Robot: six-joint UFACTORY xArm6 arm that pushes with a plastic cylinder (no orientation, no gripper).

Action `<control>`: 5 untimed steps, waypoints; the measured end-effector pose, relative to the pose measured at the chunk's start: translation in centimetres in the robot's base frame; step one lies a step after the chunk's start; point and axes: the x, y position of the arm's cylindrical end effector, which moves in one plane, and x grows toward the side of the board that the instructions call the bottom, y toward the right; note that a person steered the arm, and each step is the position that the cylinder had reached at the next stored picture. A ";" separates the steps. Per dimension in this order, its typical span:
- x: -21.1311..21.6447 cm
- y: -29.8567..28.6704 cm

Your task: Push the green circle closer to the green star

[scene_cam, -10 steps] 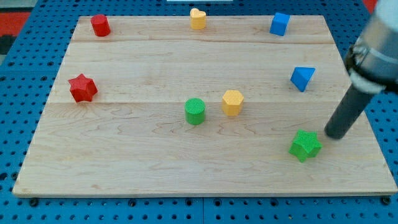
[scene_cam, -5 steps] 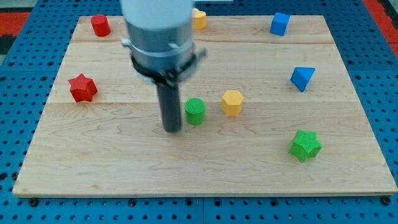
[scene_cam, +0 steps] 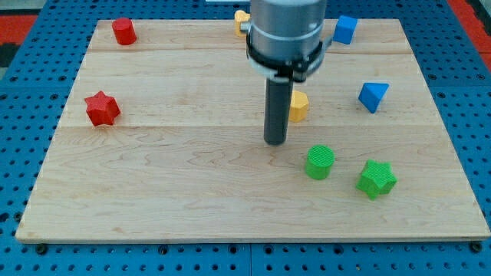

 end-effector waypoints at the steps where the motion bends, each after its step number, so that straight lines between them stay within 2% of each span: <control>1: 1.5 6.5; 3: 1.3 9.9; 5: 1.2 9.9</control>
